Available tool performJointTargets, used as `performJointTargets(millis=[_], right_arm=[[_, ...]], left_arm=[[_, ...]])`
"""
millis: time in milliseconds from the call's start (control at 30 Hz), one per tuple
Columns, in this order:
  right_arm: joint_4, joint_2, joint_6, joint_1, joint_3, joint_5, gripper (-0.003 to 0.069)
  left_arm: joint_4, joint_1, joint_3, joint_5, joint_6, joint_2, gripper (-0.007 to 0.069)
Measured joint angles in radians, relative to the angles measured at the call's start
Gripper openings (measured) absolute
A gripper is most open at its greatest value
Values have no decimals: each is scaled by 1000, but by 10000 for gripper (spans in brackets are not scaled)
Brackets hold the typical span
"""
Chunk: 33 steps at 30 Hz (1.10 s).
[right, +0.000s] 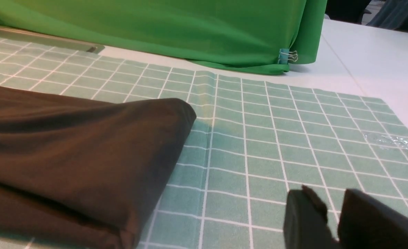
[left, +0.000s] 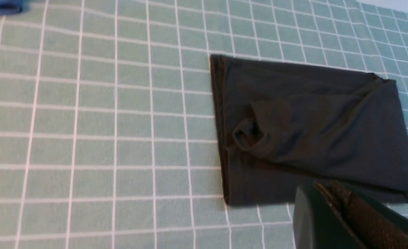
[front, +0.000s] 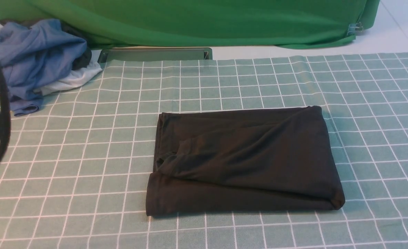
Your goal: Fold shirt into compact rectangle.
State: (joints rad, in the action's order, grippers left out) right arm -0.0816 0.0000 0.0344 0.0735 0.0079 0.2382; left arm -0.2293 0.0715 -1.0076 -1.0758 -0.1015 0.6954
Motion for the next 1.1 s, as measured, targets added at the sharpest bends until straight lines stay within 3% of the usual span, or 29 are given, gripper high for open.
performJointTargets(millis=[133,333,567,1100], right_arm=[[0,0,-86,0,0,0,199],[0,0,-80,0,0,1,207],[0,0,-79,0,0,1,216],[0,0,-79,0,0,1,232]], left_arm=[[-8,0,246,117,-33,-205,16],[-9,0,485,301,-21,-406,16],[-10,0,523,505,-16,-451,16],[13,0,523,534,-2,-451,16]])
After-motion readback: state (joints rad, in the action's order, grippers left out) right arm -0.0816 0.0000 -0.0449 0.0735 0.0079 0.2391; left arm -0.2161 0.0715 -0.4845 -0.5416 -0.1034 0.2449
